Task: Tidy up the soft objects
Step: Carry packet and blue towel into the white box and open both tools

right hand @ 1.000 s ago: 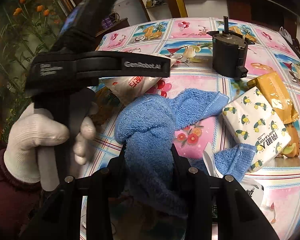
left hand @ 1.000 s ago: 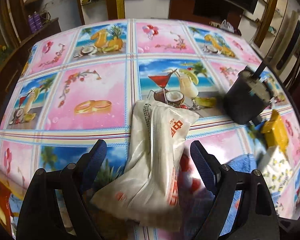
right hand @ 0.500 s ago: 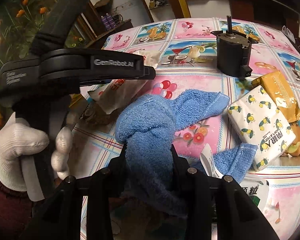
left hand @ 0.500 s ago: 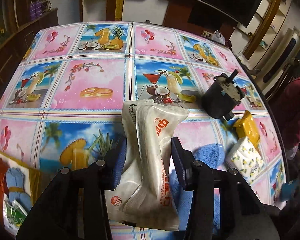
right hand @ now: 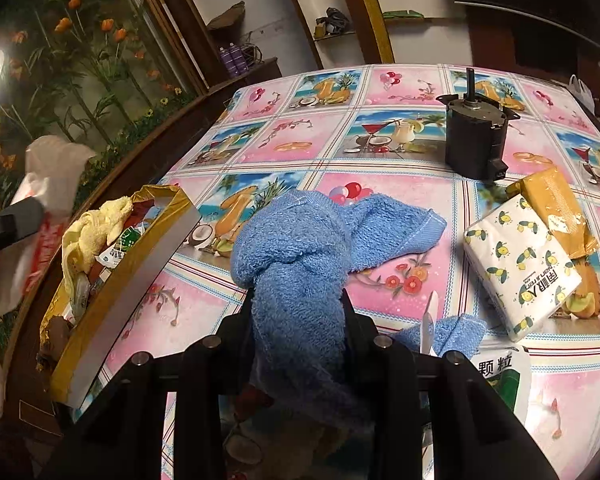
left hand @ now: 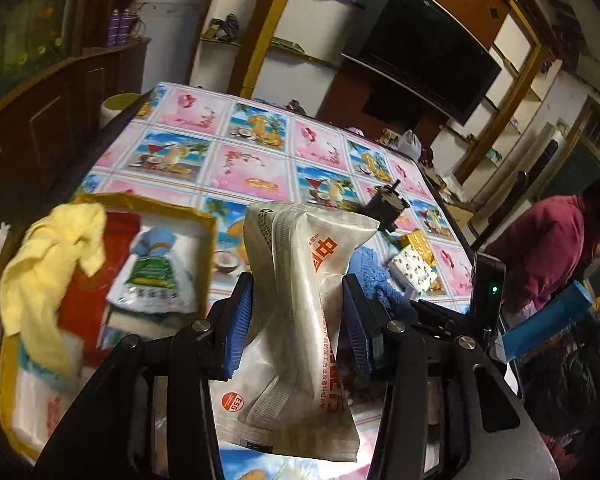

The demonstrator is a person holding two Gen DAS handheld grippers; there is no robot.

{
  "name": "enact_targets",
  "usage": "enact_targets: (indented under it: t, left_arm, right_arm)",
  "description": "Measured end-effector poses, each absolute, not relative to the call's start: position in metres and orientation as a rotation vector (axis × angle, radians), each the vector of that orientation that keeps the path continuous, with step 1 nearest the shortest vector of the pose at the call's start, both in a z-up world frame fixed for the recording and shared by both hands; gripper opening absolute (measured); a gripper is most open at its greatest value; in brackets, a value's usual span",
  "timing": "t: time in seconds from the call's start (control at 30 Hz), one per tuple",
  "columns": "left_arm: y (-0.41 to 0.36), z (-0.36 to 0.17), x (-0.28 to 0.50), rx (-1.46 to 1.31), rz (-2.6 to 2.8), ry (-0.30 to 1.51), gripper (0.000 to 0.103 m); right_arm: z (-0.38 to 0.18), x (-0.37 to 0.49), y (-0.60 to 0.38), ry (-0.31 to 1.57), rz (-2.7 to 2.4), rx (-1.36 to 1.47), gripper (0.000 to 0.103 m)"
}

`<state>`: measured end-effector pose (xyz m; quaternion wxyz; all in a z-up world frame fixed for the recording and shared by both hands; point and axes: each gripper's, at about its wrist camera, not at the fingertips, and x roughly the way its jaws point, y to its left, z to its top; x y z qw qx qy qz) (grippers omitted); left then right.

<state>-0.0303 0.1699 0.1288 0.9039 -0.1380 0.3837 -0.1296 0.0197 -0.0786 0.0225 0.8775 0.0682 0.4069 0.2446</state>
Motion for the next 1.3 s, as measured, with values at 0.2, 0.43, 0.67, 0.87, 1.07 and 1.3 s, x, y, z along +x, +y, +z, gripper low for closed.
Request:
enact_targets:
  t: [0.2,0.43,0.67,0.87,1.07,1.3]
  left_arm:
    - [0.248,0.121,-0.075,-0.433,-0.152,0.769,0.044]
    - [0.29,0.094,-0.087,-0.515,-0.095,0.791,0.044]
    - [0.295,0.084,-0.06,-0.511,-0.103,0.813,0.044]
    - [0.307,0.064,-0.033,-0.492,-0.037,0.894,0.046]
    - [0.316,0.058,-0.048,-0.56,-0.057,0.904,0.048]
    - [0.318,0.076,-0.086,-0.579,-0.042,0.814,0.06]
  right_arm:
    - [0.029,0.006,-0.058,0.816,0.507,0.067,0.035]
    - [0.05,-0.021,-0.019,0.797,0.591,0.03,0.035]
    - [0.067,-0.021,0.05,0.799,0.667,-0.08,0.035]
    - [0.076,-0.008,0.097,0.803,0.703,-0.106,0.035]
    - [0.071,0.016,0.136,0.846,0.71,-0.113,0.036]
    - [0.06,0.044,0.167,0.886,0.713,-0.088,0.038]
